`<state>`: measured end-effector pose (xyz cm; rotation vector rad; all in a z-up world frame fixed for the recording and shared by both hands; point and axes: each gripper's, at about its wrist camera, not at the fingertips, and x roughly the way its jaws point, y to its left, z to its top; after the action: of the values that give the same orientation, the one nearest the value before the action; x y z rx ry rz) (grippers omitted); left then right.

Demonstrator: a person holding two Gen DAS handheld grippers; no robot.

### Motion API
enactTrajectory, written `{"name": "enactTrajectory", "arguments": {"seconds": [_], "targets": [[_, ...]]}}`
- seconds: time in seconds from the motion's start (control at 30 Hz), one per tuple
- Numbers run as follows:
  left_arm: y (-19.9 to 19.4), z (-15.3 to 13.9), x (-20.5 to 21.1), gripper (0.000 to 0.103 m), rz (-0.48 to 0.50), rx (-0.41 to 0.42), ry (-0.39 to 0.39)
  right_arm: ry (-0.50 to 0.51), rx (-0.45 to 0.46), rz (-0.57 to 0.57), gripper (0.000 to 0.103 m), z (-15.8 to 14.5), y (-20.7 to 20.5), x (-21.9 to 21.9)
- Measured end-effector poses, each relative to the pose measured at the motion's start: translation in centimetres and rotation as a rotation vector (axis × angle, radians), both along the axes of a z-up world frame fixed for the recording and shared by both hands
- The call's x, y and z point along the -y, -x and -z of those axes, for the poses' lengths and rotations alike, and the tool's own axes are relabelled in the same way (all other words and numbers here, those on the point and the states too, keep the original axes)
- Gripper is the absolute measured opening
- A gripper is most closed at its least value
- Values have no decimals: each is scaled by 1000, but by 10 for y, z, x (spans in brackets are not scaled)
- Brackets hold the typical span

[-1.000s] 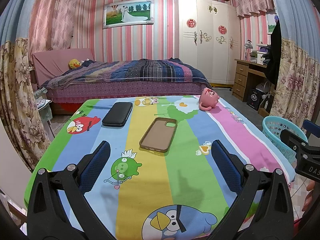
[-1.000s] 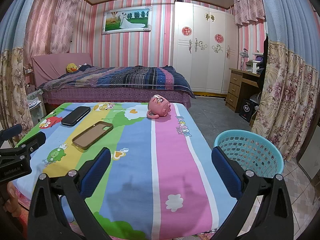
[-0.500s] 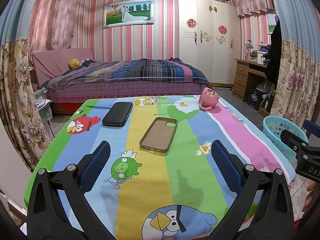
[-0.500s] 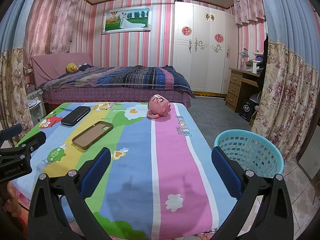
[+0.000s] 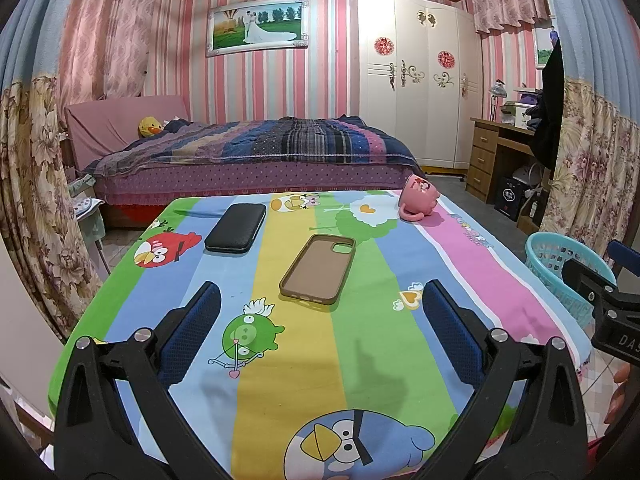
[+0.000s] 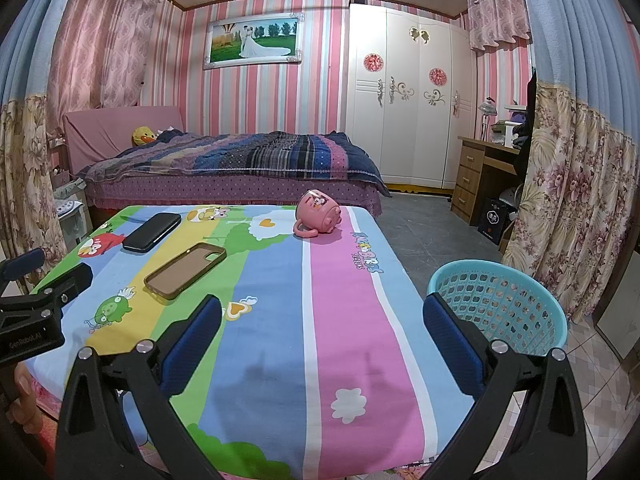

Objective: Collect trash

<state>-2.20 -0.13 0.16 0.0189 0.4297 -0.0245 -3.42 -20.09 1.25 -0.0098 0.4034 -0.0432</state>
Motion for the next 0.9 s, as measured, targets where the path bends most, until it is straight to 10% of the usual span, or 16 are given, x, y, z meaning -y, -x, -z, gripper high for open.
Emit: {"name": "enactTrajectory", "arguments": {"seconds": [0.9], "targets": [[0,-1,-1,98,-5,-1,1,-8,12,6,98,-3,2,2]]}}
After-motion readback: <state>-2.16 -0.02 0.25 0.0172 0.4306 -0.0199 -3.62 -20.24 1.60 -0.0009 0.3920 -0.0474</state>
